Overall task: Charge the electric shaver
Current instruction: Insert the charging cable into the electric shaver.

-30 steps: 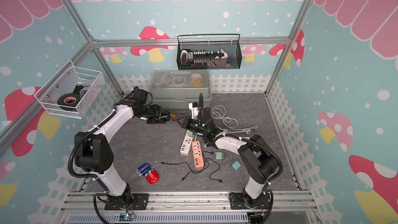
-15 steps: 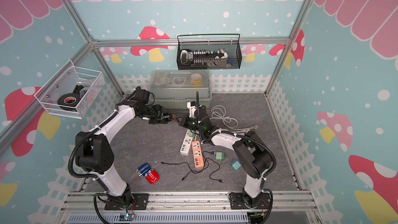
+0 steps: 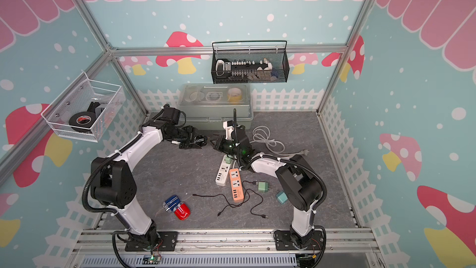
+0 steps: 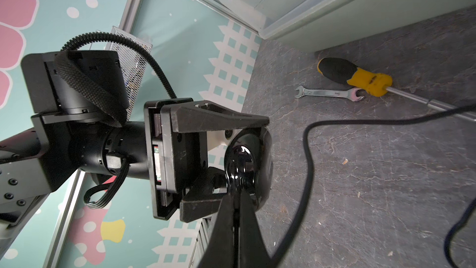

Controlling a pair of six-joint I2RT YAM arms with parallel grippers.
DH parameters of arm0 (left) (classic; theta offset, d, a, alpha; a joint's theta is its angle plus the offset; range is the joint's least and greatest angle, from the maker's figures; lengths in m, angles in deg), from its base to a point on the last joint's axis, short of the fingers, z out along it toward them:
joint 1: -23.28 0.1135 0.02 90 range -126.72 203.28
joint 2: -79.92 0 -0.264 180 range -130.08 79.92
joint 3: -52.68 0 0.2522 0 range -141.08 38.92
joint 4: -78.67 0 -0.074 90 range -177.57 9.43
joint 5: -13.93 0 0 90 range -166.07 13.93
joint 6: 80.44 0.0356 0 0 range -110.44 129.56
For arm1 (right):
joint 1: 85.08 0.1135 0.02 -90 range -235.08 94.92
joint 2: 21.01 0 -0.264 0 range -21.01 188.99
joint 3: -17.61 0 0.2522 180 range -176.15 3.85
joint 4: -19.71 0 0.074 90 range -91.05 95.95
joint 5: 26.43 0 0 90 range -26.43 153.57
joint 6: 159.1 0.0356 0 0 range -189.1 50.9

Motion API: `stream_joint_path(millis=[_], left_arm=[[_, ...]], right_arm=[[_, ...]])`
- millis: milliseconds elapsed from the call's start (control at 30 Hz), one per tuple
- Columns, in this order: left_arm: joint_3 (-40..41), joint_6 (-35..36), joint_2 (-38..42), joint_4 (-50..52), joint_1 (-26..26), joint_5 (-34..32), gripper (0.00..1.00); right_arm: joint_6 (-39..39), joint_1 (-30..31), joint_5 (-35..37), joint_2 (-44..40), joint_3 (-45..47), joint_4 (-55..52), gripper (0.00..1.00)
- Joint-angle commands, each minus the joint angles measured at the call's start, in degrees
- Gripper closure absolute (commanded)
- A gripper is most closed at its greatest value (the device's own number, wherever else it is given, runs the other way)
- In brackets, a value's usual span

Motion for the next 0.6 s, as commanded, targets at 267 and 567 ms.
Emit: stream_joint_path(millis=[267, 567], left_arm=[[1.0, -1.8, -0.1, -1.9, -0.7, 1.6, 1.0], [0.8, -2.0, -0.2, -1.9, -0.8, 1.1, 1.0]], right_arm=[[0.2, -0.9, -0.9, 1.1, -1.2, 1.0, 1.0], [-0.1, -0.8, -0.9, 0.1, 0.7, 0.1, 1.0]])
